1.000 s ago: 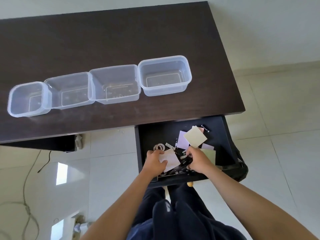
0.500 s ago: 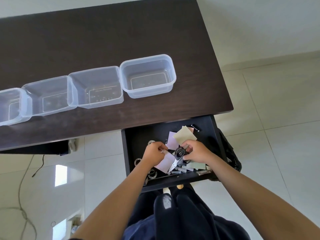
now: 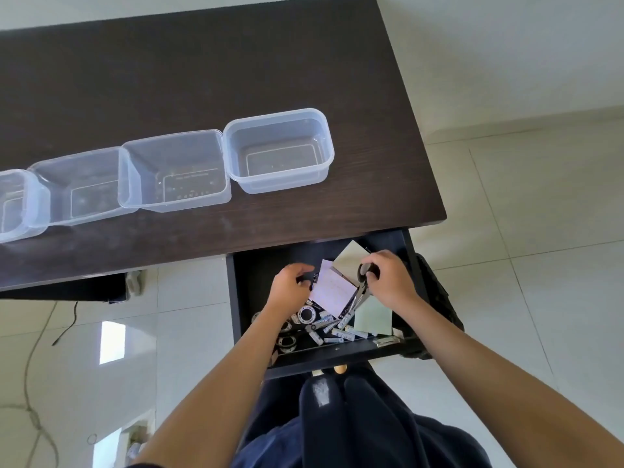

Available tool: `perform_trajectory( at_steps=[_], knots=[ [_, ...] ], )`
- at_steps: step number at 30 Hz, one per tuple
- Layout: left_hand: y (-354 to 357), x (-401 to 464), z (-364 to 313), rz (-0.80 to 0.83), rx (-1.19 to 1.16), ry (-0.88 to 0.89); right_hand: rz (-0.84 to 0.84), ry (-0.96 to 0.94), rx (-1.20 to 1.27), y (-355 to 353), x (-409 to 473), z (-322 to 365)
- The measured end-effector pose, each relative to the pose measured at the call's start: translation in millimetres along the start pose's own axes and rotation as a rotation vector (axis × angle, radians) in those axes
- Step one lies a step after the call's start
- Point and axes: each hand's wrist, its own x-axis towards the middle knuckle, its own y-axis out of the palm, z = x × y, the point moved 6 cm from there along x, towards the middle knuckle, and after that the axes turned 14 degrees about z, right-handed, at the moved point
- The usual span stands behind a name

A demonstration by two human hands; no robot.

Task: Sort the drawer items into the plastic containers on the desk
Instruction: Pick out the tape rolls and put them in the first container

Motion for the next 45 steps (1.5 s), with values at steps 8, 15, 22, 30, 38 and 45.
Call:
perform_trajectory(
  at_steps=[8, 15, 22, 30, 38, 45],
  knots=[
    [-5.7, -53.6, 65.3, -0.02, 0.094, -0.23, 0.276, -0.231, -0.07, 81.8, 7.9, 69.3],
    [17.3, -70.5, 84.2, -0.018, 0.139, -0.298, 0.52, -0.368, -0.448, 128.4, 23.7, 94.6],
    [14.9, -57.2, 87.5, -0.032, 0.19, -0.331, 0.457, -0.336, -0.439, 131.4, 36.5, 92.5],
    [13.6, -46.6, 92.0, -0.156, 0.004, -0.295, 0.306, -0.244, -0.428, 124.1, 41.9, 85.0],
    [4.1, -30.1, 89.8, -0.234, -0.028, -0.256, 0.274, -0.171, -0.276, 109.4, 59.0, 73.9],
    [4.9, -23.8, 83.4, -0.059, 0.17, -0.218, 0.291, -0.17, -0.266, 106.9, 59.9, 77.1]
  ],
)
